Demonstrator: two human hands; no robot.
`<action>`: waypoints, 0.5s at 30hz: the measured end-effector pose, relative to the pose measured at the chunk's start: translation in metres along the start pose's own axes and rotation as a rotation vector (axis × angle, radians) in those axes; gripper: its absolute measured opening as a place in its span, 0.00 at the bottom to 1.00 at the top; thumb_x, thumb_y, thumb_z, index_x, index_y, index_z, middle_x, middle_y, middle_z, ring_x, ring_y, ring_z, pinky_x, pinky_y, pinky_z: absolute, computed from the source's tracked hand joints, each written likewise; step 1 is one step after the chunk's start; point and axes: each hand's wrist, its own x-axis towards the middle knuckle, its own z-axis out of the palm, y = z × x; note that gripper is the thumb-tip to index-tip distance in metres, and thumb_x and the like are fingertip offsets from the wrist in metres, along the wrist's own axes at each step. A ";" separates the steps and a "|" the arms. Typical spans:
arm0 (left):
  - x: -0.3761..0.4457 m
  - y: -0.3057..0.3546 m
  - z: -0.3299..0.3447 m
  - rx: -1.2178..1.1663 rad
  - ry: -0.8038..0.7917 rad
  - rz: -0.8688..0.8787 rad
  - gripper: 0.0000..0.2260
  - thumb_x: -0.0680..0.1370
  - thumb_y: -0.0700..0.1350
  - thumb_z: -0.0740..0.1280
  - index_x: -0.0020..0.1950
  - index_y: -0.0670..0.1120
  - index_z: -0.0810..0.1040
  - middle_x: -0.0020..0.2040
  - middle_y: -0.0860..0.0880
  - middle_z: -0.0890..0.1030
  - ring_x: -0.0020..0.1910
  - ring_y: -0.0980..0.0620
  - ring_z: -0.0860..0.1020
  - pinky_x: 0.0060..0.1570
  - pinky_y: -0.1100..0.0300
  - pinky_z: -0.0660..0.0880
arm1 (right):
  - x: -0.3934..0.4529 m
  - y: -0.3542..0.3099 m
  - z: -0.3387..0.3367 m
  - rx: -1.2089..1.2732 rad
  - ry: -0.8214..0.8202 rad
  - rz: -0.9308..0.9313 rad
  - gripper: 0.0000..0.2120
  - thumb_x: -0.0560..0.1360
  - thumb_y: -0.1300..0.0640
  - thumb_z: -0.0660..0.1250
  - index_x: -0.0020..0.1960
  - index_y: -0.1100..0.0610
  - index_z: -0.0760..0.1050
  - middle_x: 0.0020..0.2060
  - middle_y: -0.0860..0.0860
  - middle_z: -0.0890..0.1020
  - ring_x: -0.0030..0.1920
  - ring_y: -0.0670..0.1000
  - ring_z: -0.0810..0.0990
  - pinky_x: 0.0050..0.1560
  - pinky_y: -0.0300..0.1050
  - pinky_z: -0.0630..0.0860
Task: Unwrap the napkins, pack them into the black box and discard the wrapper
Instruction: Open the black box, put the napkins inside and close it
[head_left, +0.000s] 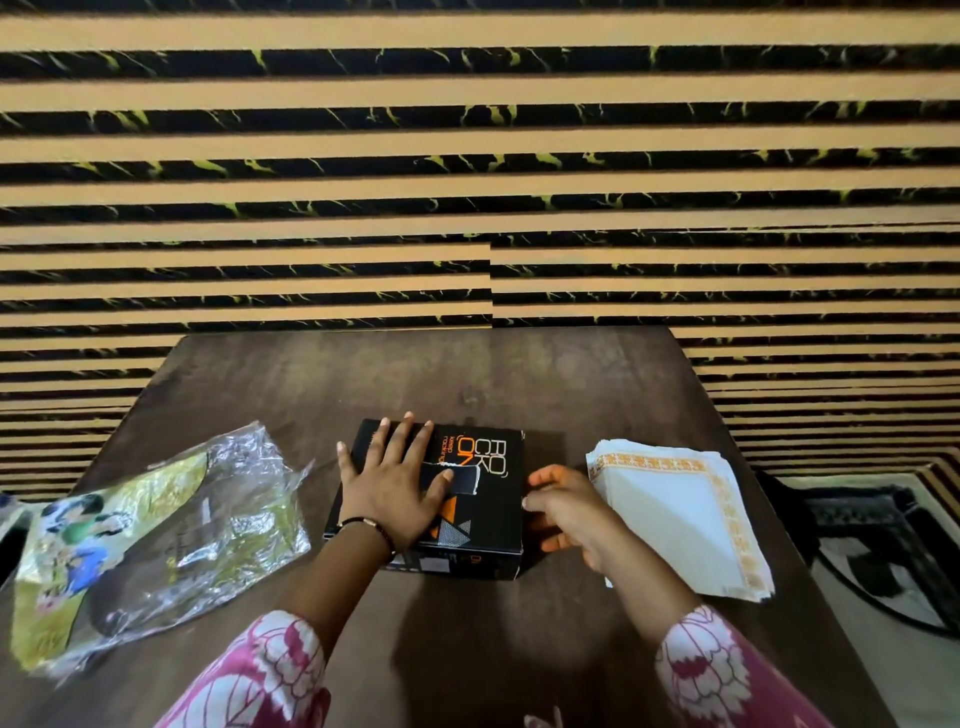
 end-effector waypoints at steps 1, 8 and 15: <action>0.000 0.000 0.000 -0.002 0.002 0.000 0.35 0.68 0.68 0.38 0.75 0.59 0.47 0.78 0.55 0.48 0.77 0.51 0.43 0.70 0.34 0.38 | 0.001 -0.002 -0.001 -0.026 -0.002 0.011 0.09 0.70 0.61 0.66 0.49 0.54 0.72 0.41 0.52 0.78 0.41 0.52 0.76 0.34 0.44 0.72; 0.000 0.000 0.001 -0.003 0.021 -0.010 0.36 0.67 0.68 0.37 0.75 0.59 0.47 0.78 0.56 0.49 0.77 0.51 0.44 0.72 0.35 0.40 | 0.005 -0.012 0.001 -0.180 0.080 -0.021 0.15 0.67 0.61 0.66 0.52 0.55 0.69 0.40 0.51 0.75 0.39 0.51 0.76 0.31 0.44 0.75; -0.001 -0.003 0.001 -0.029 0.023 -0.001 0.36 0.67 0.68 0.39 0.75 0.59 0.48 0.78 0.56 0.50 0.77 0.52 0.45 0.72 0.36 0.40 | 0.000 -0.008 0.007 -0.444 0.238 -0.224 0.31 0.63 0.59 0.67 0.61 0.44 0.58 0.57 0.51 0.73 0.54 0.57 0.76 0.51 0.52 0.78</action>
